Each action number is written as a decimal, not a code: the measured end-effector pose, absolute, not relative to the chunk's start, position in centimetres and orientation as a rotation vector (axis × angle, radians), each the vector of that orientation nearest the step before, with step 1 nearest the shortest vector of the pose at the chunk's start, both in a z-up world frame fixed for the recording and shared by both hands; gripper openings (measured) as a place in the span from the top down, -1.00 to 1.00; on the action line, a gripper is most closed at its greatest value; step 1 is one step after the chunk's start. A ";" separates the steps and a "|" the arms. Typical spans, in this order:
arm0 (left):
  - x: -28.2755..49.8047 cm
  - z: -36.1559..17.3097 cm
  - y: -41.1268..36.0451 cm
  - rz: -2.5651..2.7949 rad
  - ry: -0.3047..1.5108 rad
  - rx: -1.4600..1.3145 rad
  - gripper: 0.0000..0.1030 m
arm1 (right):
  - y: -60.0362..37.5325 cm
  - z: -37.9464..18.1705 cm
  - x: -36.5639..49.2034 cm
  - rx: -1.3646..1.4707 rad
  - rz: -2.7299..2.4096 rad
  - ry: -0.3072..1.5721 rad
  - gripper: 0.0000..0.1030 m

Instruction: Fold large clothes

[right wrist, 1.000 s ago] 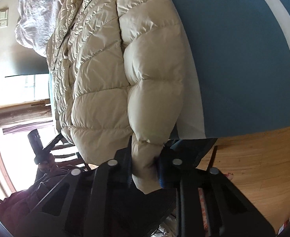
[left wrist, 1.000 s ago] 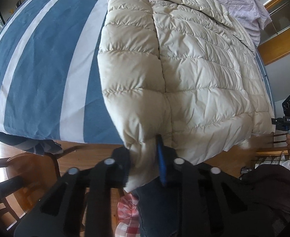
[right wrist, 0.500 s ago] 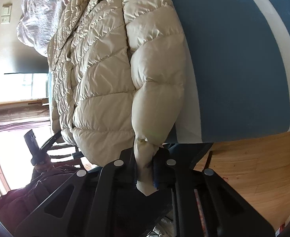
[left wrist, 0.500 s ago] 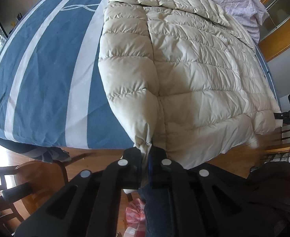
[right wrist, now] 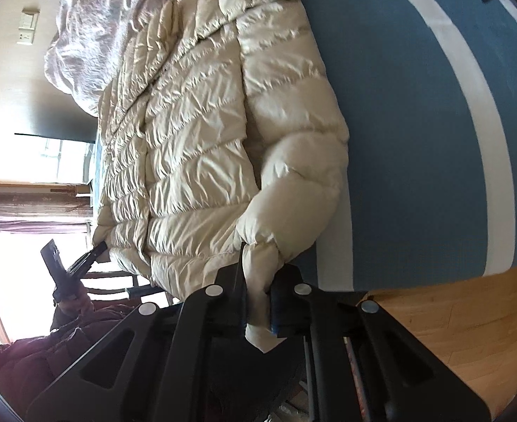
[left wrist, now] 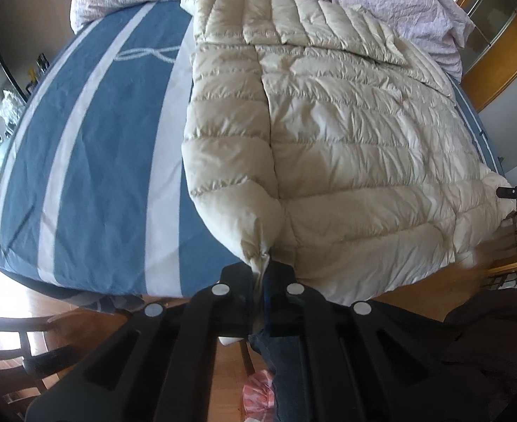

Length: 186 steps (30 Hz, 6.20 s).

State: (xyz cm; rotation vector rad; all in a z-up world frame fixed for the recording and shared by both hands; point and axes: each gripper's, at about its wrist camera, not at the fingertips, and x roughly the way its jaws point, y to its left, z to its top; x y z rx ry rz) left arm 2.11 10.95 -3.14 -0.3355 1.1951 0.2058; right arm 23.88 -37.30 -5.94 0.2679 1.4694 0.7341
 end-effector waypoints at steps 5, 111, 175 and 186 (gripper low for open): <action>3.1 -2.2 11.3 0.214 1.168 -0.321 0.93 | -37.2 -4.8 24.9 0.261 0.739 1.436 0.82; 39.0 -6.9 22.1 0.656 0.950 -0.214 -0.64 | -12.3 -5.2 51.5 -0.140 0.355 0.865 -0.64; 37.5 -5.2 22.3 0.653 1.009 -0.220 -0.93 | -13.2 -4.2 54.3 -0.028 0.302 0.925 -0.90; 27.7 -4.6 24.1 0.628 1.038 -0.468 -0.90 | -24.2 -7.0 50.2 0.228 0.311 1.201 -0.91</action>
